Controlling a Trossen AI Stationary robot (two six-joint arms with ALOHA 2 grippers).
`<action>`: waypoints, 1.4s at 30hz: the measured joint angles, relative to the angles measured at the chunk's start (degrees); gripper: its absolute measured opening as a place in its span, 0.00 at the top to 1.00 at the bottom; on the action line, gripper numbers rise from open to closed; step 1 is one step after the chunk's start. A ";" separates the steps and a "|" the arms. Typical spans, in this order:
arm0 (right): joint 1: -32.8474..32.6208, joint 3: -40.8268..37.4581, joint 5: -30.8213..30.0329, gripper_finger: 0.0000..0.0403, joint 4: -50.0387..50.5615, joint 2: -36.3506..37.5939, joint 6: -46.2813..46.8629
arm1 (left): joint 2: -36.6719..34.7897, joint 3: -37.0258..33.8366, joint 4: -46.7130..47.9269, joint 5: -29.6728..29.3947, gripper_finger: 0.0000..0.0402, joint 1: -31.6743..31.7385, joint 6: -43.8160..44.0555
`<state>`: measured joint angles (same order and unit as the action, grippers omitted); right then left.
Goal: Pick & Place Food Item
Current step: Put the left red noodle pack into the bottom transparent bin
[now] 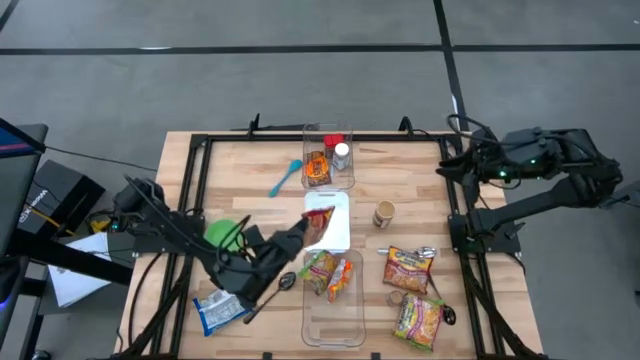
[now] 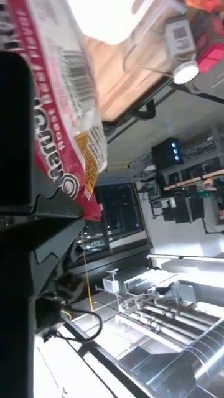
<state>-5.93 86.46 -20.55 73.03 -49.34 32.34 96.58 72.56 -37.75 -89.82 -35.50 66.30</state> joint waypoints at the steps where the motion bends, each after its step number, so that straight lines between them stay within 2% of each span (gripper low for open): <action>1: -0.03 0.00 0.15 0.71 0.00 0.41 0.00 | 0.79 0.71 -0.12 0.00 1.00 -0.20 0.02; 9: -0.04 0.00 1.59 0.71 -0.05 1.07 0.00 | 6.17 3.82 -0.53 -0.20 1.00 -1.80 0.48; 17: -0.04 0.00 5.48 0.71 -0.13 1.12 0.02 | 12.44 4.06 -5.91 -0.39 1.00 -3.30 5.29; 25: -0.05 0.00 5.74 0.71 -0.14 1.09 0.07 | 17.60 4.06 -7.53 -0.33 1.00 -3.90 10.60; 42: -0.04 0.00 5.67 0.71 -0.17 0.98 2.62 | 18.31 3.91 -5.98 -0.22 1.00 -3.42 11.15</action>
<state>-5.98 86.46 -14.87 72.86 -48.36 34.96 114.89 76.47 -43.73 -90.05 -38.92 77.45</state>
